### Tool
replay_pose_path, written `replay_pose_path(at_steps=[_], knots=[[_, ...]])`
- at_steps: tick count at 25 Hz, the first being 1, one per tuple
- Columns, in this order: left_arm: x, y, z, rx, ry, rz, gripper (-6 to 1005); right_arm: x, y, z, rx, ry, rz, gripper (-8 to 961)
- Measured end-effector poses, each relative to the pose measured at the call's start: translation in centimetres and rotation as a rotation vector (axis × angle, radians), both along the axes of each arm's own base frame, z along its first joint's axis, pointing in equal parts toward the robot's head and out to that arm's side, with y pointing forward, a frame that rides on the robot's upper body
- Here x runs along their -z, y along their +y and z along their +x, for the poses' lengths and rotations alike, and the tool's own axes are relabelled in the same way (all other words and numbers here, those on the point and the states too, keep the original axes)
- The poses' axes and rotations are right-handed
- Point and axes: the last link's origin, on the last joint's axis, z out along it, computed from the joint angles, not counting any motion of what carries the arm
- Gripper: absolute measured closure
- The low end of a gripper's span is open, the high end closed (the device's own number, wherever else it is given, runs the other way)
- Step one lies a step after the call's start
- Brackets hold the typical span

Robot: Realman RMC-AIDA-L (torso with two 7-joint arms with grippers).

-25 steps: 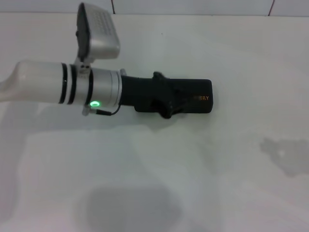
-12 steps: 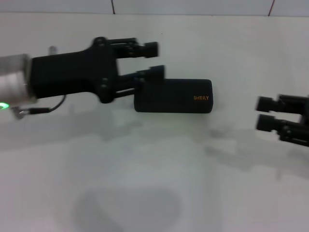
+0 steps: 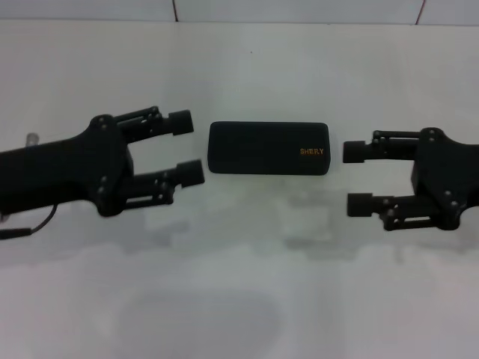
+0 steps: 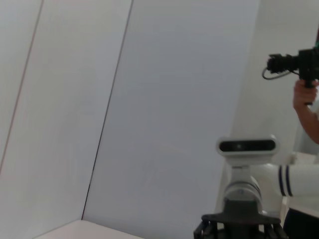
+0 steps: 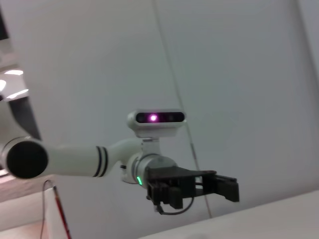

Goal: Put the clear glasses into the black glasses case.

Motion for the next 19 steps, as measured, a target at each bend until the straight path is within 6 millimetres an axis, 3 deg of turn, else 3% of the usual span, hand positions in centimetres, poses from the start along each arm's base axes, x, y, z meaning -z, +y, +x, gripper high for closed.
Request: replay_pose_path(at_steps=[12,19], knots=[[-0.4,-1.0,-0.8,0.125,0.088,-0.065,242,0.1,0.5,-1.6,-0.056,0.039,-0.004,227],[-0.1,-1.0,-0.8,0.142,0.09,-0.055,242,1.2,1.3,-2.2,-0.05,0.069,-0.03,229]])
